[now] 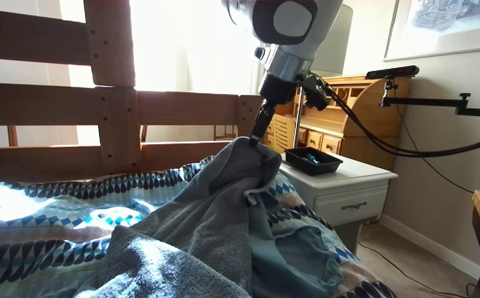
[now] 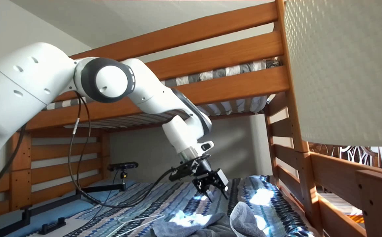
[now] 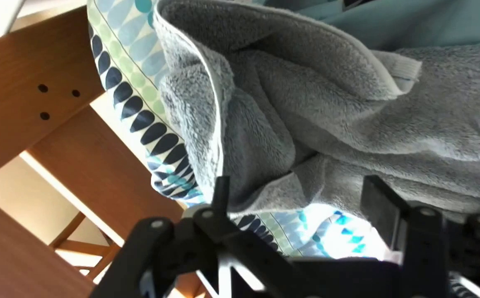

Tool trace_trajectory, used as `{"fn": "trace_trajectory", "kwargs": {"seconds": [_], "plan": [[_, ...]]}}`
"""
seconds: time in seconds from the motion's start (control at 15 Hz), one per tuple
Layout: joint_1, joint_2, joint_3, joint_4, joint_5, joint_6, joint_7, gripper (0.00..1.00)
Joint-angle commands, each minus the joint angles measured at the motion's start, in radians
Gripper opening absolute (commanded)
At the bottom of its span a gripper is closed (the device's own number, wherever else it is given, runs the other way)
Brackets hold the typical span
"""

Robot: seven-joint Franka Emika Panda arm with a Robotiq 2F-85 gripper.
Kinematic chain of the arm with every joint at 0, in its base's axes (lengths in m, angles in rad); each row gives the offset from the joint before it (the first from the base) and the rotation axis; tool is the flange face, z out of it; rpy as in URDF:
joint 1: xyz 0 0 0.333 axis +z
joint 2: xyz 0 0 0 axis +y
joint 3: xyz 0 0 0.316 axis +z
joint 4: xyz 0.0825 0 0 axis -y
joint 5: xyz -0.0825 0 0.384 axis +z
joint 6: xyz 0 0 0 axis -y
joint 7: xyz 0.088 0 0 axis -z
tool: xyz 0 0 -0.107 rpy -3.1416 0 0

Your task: Remove the blue cloth and towel and put them on the bed

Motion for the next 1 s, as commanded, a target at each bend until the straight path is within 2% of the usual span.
{"fn": "trace_trajectory", "kwargs": {"seconds": [0.0, 0.13, 0.2, 0.53, 0.73, 0.8, 0.93], "plan": [[-0.024, -0.044, 0.077, 0.028, 0.053, 0.061, -0.105, 1.00], [-0.047, -0.065, 0.145, 0.033, 0.093, 0.085, -0.157, 1.00], [-0.039, -0.086, 0.146, 0.035, 0.134, 0.077, -0.185, 1.00], [-0.062, -0.141, 0.256, 0.103, 0.309, 0.152, -0.286, 1.00], [-0.049, -0.168, 0.270, 0.147, 0.354, 0.195, -0.290, 1.00], [-0.028, -0.167, 0.234, 0.107, 0.317, 0.154, -0.252, 1.00], [-0.022, -0.179, 0.229, 0.111, 0.320, 0.156, -0.253, 1.00]]}}
